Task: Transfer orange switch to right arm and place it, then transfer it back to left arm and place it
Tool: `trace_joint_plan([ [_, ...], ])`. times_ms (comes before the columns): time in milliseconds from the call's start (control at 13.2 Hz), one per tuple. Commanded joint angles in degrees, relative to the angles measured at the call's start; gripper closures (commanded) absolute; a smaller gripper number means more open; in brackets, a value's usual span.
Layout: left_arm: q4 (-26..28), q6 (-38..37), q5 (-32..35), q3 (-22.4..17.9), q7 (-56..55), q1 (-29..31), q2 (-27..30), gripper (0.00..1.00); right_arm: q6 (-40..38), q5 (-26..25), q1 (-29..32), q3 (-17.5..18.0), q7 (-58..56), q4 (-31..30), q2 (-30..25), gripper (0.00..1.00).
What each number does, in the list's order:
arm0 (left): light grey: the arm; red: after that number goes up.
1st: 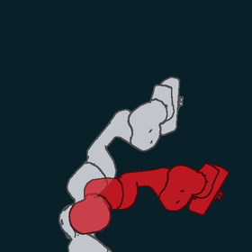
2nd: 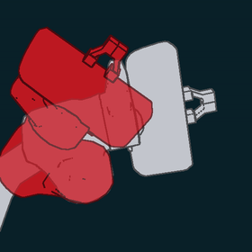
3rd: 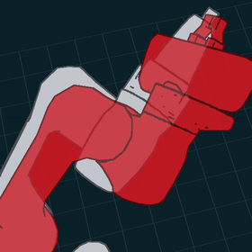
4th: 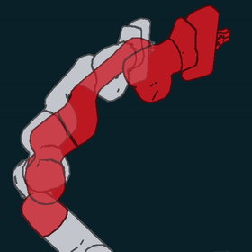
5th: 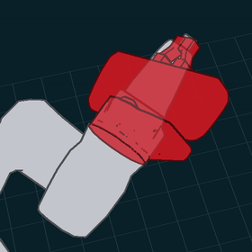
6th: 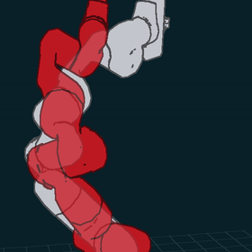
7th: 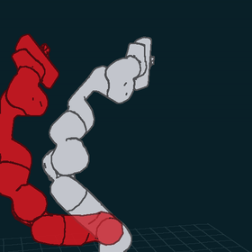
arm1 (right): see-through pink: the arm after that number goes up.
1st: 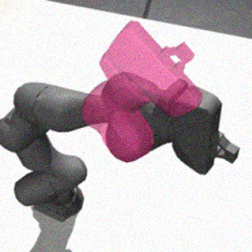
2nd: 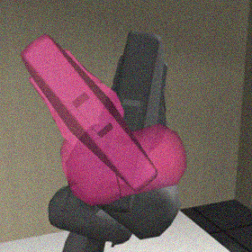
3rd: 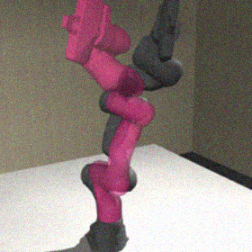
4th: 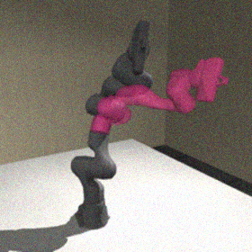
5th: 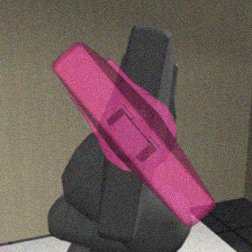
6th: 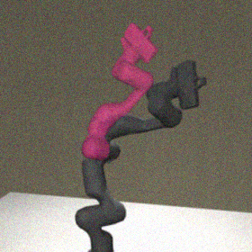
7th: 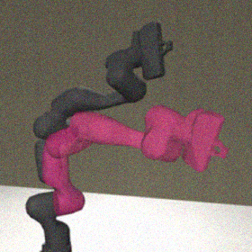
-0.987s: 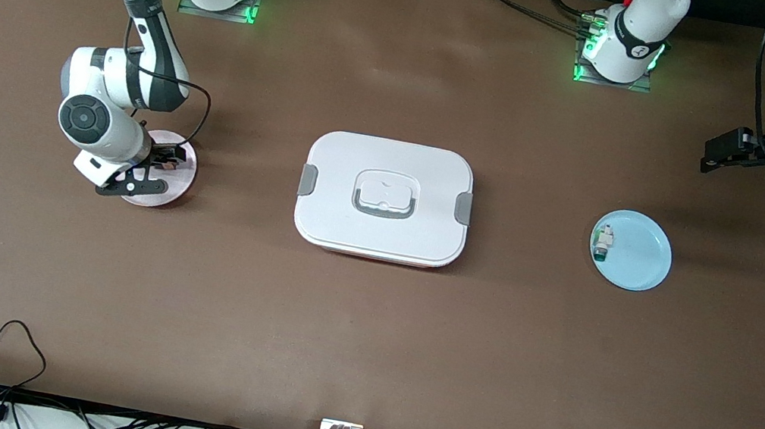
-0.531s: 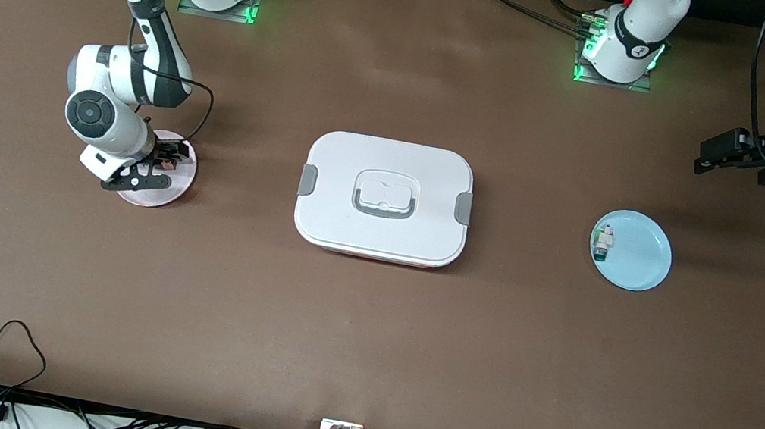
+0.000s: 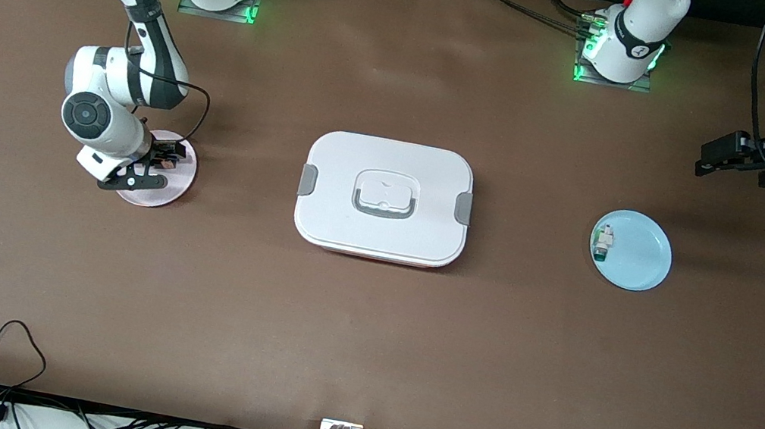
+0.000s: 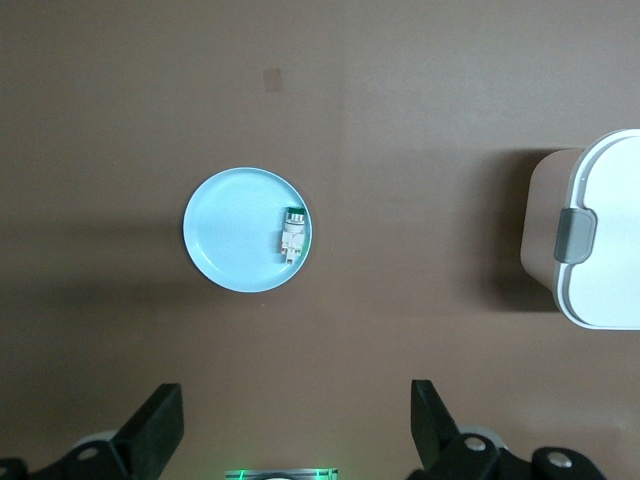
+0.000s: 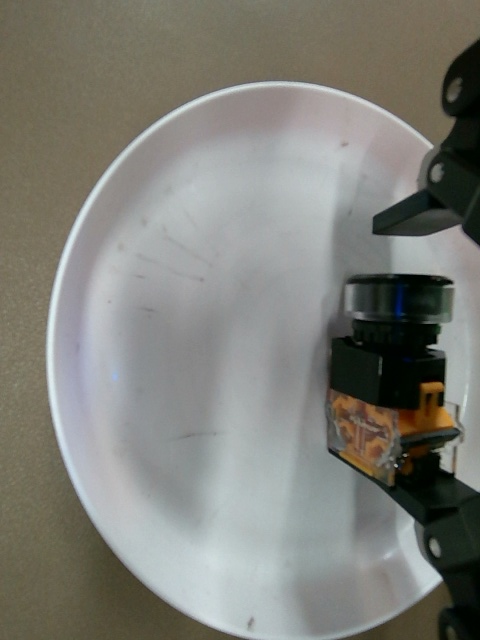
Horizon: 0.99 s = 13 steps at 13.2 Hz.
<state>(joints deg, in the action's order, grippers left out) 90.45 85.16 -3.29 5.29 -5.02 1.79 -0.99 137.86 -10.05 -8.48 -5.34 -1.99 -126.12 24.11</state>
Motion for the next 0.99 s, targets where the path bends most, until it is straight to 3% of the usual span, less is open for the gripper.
trace_joint_plan([
  [0,-1.15,-0.35,-1.01,0.08,1.68,0.59,-0.42,0.0,2.5,-0.33,0.57,0.25,0.41,-0.18,0.76,0.02],
  [683,-1.15,-0.35,-1.01,0.08,1.86,0.59,-0.42,0.0,2.86,0.29,0.48,0.33,0.49,0.61,0.41,0.05],
  [911,-1.15,-0.35,-1.01,0.08,1.94,0.59,-0.42,0.0,2.94,0.2,0.48,0.33,-0.38,0.61,0.59,0.31],
])
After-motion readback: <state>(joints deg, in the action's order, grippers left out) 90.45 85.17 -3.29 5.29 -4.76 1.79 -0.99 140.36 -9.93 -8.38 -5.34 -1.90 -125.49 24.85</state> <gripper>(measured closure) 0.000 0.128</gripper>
